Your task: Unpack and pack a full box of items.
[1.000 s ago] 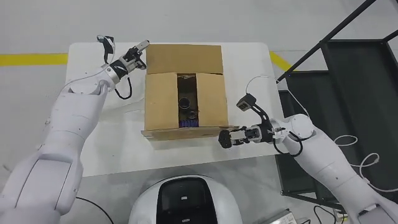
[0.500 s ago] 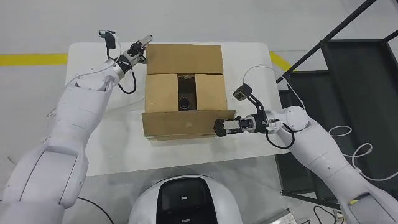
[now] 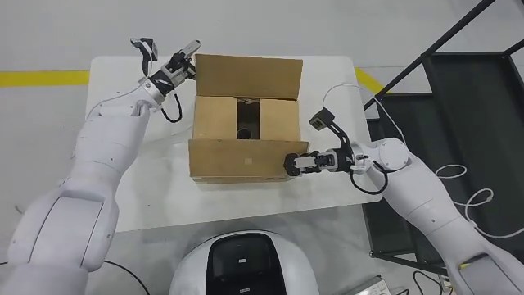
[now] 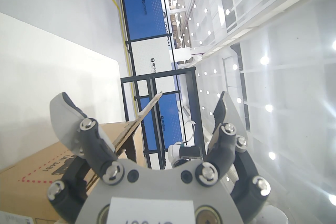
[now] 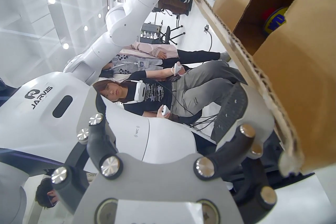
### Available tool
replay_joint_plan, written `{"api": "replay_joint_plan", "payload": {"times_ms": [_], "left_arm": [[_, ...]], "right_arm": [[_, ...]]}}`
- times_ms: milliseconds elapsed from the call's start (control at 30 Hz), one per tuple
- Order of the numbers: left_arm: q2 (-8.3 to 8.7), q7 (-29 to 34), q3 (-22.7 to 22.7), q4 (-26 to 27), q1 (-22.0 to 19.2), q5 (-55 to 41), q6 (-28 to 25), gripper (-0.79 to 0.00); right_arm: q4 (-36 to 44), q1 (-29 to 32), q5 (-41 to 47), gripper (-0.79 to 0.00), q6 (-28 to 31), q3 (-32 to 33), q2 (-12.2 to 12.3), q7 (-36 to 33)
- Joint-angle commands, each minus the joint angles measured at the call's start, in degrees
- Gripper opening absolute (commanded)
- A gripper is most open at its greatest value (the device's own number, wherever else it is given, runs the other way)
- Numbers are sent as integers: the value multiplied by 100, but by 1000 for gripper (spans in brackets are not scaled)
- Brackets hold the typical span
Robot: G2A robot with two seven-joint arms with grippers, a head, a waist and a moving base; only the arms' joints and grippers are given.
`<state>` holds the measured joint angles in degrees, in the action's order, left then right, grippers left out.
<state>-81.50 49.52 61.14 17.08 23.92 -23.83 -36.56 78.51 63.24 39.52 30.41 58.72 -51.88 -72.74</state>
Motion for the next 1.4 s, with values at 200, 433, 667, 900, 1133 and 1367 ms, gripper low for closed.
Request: {"api": "replay_joint_plan", "payload": {"times_ms": [200,433,667,900,1133,1367], "left_arm": [[165,1340,216,122,183,-288,-248,0],[344,1808,208,741,550,-95,-12,0],[495,1853,222,1198,828,51,33,0],[565,1846,239,1367,960,45,26,0],[651,1896,287,1624,1094,-8,75,0],[792,2007,487,2071,1315,-241,187,0]], "right_arm": [[-132,-219,-434,0,-151,-167,-111,443],[-162,-324,-621,0,-162,-182,-176,676],[-184,-410,-638,0,-241,-98,-212,851],[-653,-846,-617,0,-648,-247,-350,1079],[-1136,-1217,-746,0,-1027,-491,-492,1032],[-1374,-1412,-847,0,-1146,-612,-594,1013]]}}
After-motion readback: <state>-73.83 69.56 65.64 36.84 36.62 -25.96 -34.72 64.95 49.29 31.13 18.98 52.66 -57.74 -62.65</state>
